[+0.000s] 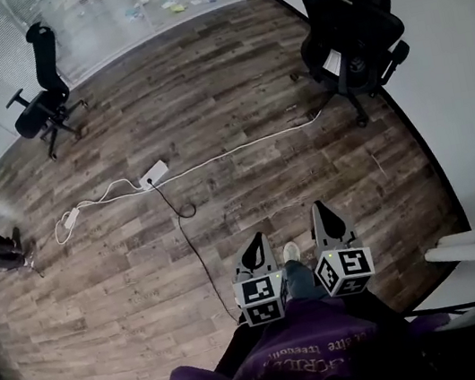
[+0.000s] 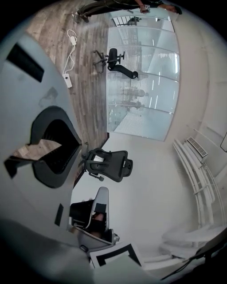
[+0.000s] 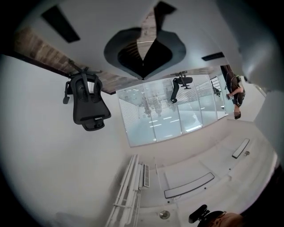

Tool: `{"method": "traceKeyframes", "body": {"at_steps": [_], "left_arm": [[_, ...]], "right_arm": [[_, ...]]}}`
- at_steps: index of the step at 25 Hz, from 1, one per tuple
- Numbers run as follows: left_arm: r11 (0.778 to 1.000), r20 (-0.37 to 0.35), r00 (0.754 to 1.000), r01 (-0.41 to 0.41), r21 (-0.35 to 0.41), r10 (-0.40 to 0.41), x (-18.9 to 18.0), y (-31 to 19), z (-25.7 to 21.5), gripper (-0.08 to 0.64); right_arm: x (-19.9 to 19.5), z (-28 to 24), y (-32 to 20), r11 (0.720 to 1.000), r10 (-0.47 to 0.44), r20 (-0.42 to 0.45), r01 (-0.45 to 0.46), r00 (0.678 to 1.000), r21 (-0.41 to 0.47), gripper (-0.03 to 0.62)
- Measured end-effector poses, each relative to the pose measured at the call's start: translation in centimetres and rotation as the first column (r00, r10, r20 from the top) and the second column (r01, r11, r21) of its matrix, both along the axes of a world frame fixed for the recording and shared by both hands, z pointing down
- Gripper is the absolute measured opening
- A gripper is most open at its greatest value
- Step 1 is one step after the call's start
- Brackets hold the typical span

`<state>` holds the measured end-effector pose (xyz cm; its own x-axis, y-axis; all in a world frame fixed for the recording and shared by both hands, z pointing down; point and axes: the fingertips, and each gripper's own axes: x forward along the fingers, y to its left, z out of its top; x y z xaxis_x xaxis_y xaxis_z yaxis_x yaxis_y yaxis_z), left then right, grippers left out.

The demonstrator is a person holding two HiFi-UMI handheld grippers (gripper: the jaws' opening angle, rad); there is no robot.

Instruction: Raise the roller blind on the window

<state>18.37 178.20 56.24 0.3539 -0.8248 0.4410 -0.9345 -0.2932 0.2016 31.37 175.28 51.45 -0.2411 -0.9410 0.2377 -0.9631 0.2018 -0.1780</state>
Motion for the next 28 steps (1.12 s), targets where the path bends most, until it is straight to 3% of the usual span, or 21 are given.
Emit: {"method": "traceKeyframes", "body": {"at_steps": [8, 13, 19, 24, 28], "left_arm": [[0.998, -0.042, 0.998, 0.041, 0.046, -0.039, 4.4, -15.0, -2.9, 0.0], [0.998, -0.06, 0.996, 0.067, 0.002, -0.066, 5.4, -20.4, -2.0, 0.0], [0.997, -0.063, 0.995, 0.073, -0.003, -0.073, 4.7, -29.7, -0.9, 0.0], [0.999, -0.078, 0.996, 0.042, 0.019, -0.041, 4.5, -41.5, -1.4, 0.0], [0.999, -0.077, 0.997, 0.024, 0.048, -0.02, 3.1, -50.8, -3.4, 0.0]], "right_arm": [[4.6, -1.6, -13.7, 0.999, -0.038, -0.026, 0.038, 0.999, 0.011, -0.003], [4.9, -0.7, -19.9, 0.998, -0.066, -0.013, 0.065, 0.998, -0.017, -0.003], [4.0, -0.1, -29.1, 0.997, -0.072, -0.016, 0.072, 0.997, -0.006, -0.003], [3.2, -0.2, -40.3, 0.998, -0.056, -0.022, 0.056, 0.998, -0.008, -0.003], [2.0, -2.6, -49.4, 0.997, -0.064, -0.008, 0.064, 0.998, 0.047, -0.003]]}}
